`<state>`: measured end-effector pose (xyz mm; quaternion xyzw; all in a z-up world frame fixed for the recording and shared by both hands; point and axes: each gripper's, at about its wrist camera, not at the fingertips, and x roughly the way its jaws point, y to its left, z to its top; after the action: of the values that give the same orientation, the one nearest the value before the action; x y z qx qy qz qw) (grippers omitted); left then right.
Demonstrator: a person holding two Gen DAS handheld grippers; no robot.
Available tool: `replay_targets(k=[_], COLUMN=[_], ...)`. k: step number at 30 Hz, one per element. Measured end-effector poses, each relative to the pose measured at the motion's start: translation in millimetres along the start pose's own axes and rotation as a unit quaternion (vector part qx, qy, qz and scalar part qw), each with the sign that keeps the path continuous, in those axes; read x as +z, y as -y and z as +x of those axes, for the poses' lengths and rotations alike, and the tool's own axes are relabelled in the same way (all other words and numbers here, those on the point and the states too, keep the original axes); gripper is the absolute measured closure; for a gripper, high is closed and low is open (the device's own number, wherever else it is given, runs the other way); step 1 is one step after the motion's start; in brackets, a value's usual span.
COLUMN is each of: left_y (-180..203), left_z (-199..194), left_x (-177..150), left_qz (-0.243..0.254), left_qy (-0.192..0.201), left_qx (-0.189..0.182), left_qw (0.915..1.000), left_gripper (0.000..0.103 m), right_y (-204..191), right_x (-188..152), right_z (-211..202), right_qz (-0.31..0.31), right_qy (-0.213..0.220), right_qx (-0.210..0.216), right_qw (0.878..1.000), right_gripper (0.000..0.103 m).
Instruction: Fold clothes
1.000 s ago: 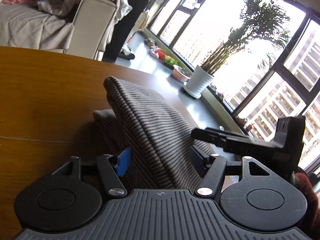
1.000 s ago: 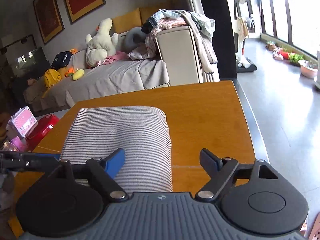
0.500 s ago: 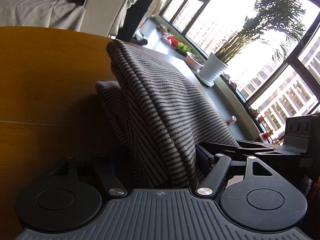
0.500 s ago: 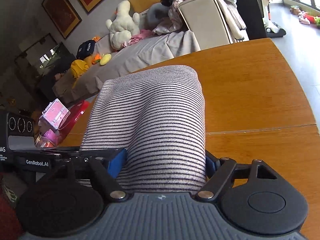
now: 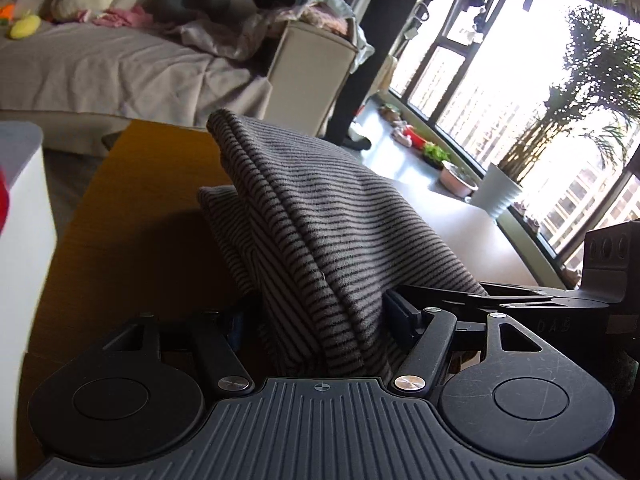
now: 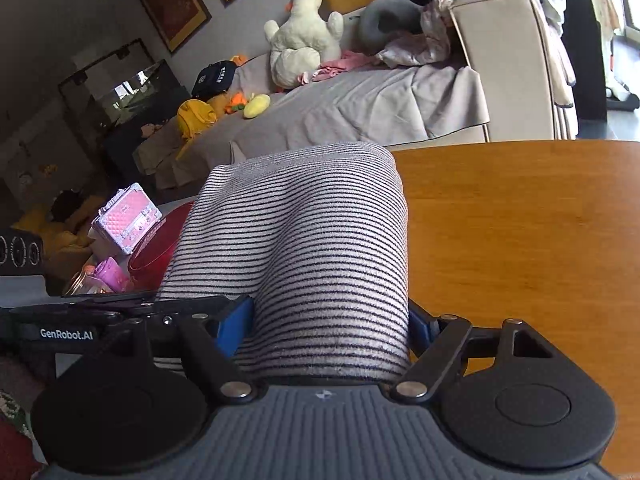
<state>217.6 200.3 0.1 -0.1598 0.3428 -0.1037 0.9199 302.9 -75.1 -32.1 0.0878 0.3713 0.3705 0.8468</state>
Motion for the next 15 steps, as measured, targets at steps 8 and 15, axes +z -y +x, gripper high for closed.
replay_targets(k=[8,15], left_y=[19,-32], left_z=[-47,39], left_x=[54,60], left_qz=[0.044,-0.015], left_qy=[0.108,0.035], left_qx=[-0.026,-0.028], left_qw=[0.9928,0.9989], left_gripper=[0.038,0.046], right_y=[-19,-57], right_x=[1,-3], right_z=[4,-40], right_qz=[-0.043,-0.161], right_qy=[0.023,0.077], right_qx=[-0.045,-0.059], right_qw=[0.998,0.982], right_gripper=[0.025,0.036])
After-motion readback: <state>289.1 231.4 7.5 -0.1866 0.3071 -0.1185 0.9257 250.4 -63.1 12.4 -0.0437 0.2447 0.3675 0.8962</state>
